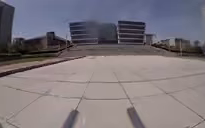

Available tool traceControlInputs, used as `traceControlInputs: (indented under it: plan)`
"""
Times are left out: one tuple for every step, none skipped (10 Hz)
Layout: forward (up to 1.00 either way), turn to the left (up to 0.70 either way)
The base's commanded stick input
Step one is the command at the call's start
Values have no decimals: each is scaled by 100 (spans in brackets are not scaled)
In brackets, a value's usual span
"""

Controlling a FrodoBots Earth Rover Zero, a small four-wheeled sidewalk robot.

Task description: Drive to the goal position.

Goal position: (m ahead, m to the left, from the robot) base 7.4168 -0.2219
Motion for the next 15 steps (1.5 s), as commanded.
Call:
traceControlInputs:
  plan:
    - [70, 0]
    - [70, 0]
    - [70, 0]
    - [70, 0]
    - [70, 0]
    - [70, 0]
    - [70, 0]
    - [70, 0]
    - [70, 0]
    - [70, 0]
    - [70, 0]
    - [70, -1]
    - [70, -1]
    - [70, -5]
    - [70, -22]
